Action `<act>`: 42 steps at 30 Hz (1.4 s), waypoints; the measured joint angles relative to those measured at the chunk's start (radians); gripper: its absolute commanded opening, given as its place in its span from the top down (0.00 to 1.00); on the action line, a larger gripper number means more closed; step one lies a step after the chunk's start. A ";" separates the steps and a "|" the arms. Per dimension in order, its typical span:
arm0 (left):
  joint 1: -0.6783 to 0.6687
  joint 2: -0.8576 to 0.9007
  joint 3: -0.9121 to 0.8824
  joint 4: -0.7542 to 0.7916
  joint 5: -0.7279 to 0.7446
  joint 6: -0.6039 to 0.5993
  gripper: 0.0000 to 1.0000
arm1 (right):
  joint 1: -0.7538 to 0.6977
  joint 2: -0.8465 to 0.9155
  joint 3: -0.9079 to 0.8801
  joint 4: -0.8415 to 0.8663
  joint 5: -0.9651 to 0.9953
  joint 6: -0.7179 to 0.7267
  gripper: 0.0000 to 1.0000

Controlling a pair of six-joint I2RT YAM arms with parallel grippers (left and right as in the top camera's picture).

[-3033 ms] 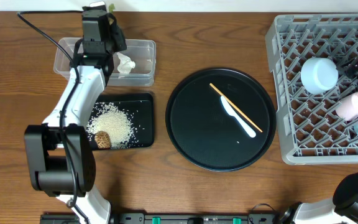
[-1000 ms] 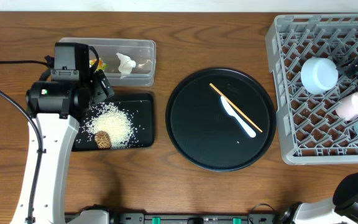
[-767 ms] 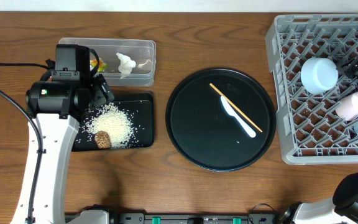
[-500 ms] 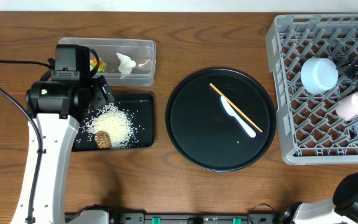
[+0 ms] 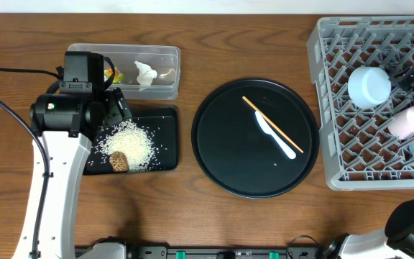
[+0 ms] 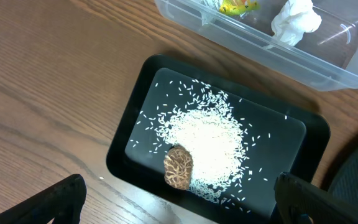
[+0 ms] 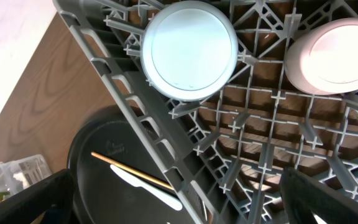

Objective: Sort waste into correct bins and load items into the dishwasher rack

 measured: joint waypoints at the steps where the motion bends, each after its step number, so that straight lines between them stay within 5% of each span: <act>1: 0.000 0.000 0.000 0.000 0.000 0.000 0.02 | 0.000 0.000 0.000 0.000 0.000 0.000 0.01; 18: 0.000 0.000 0.000 -0.001 0.000 0.000 0.02 | 0.033 0.000 0.001 -0.273 -0.167 0.032 0.01; 32: 0.000 0.000 0.000 -0.002 0.000 0.000 0.02 | 0.679 0.000 0.000 -0.022 0.342 -0.033 0.01; 42: 0.000 0.000 0.000 -0.002 0.000 0.000 0.02 | 0.864 0.000 -0.012 0.079 0.496 -0.097 0.05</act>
